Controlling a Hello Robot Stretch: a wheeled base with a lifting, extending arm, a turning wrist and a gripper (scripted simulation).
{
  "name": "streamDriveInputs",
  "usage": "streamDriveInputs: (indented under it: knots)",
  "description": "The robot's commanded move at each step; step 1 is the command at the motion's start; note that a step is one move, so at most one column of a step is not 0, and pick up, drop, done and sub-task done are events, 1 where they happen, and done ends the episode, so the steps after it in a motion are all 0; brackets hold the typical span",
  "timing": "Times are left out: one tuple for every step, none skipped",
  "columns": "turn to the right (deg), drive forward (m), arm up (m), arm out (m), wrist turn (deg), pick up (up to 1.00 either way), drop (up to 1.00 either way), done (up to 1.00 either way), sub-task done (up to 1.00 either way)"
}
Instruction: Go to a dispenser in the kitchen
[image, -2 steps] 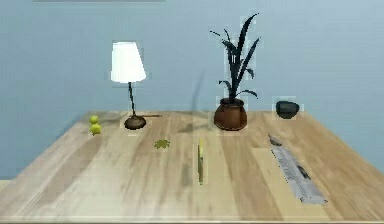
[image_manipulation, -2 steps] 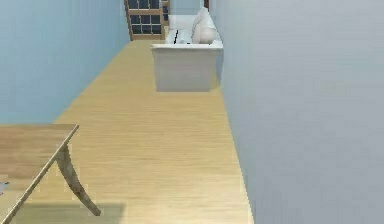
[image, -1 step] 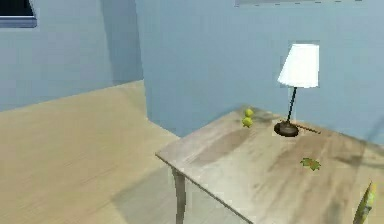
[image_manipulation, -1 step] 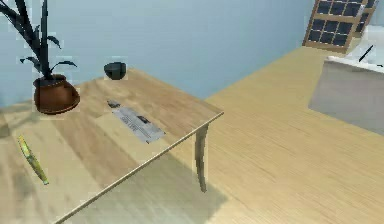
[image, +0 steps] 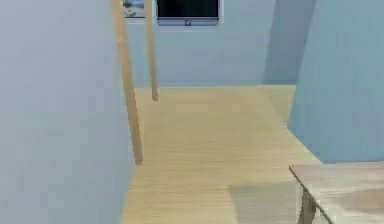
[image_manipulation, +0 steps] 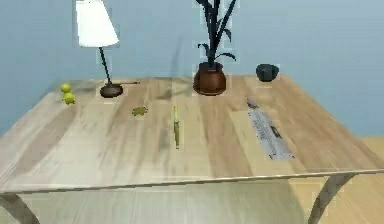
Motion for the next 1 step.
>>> streamDriveInputs:
  knots:
    - [0.0,1.00,0.00,0.00,0.0,0.00,0.00,0.00,0.00]
